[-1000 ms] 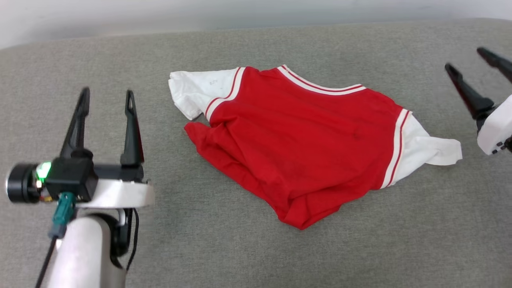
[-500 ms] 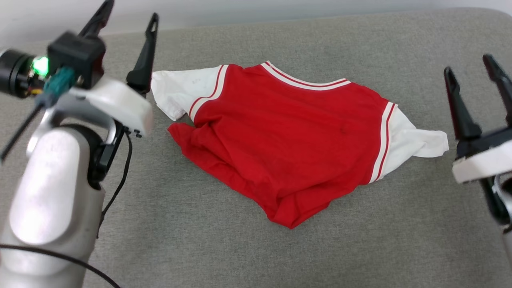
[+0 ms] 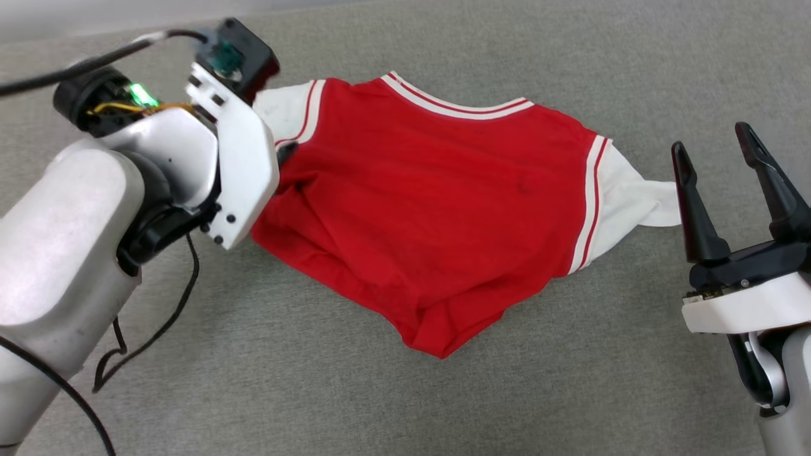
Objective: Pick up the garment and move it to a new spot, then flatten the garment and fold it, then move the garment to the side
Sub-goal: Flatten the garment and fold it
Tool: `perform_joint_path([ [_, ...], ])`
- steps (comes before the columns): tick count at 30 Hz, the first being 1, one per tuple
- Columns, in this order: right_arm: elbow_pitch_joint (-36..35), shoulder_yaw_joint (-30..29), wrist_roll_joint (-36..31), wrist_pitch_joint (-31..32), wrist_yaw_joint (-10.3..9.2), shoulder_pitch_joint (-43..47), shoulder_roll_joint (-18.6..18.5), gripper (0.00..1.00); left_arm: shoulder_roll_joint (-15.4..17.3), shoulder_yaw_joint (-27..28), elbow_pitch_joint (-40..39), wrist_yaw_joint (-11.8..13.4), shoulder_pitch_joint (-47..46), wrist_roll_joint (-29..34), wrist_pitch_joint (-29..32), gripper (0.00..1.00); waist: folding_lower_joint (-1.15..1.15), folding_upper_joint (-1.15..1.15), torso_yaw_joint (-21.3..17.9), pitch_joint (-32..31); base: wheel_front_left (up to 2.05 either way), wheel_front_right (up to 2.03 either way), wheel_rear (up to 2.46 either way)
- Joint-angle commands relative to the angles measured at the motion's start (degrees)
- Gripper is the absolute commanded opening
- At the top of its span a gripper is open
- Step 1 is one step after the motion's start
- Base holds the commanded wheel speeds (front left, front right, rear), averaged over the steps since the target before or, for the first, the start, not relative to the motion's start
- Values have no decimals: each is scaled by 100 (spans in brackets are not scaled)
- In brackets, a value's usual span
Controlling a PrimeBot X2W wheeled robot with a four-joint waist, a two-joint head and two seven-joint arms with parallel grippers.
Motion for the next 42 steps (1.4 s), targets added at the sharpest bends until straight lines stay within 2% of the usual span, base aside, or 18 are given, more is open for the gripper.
perform_joint_path([
  [1,-39,20,-31,7,-2,8,43,100,74,-209,25,1,-107,-182,233,100,0,0,-83,104,0,0,0],
  [10,52,227,-79,-87,-2,-277,116,100,389,-1536,411,0,-573,-998,1282,100,0,0,-311,489,0,0,0],
  [18,292,388,-68,-209,-3,-429,189,100,517,-2473,866,-1,-225,-1433,1337,100,0,0,-446,589,0,0,0],
  [20,354,412,-77,-225,-3,-415,188,100,479,-2498,943,-1,-176,-1572,1129,0,0,0,-438,538,0,0,0],
  [26,469,359,-75,-261,-3,-221,105,100,555,-2334,696,-1,-320,-1674,204,0,0,0,-284,123,0,0,0],
  [32,515,192,-80,-263,-3,119,67,100,857,-2244,-19,9,10,-1713,-610,0,0,0,-12,-383,0,0,0],
  [36,506,113,-92,-236,-2,283,60,100,1039,-2383,-652,172,504,-1681,-857,0,0,0,134,-618,0,0,0],
  [42,419,53,-105,-189,-2,406,66,100,1131,-2750,-1337,576,1414,-1705,-1069,0,0,0,234,-691,0,0,0],
])
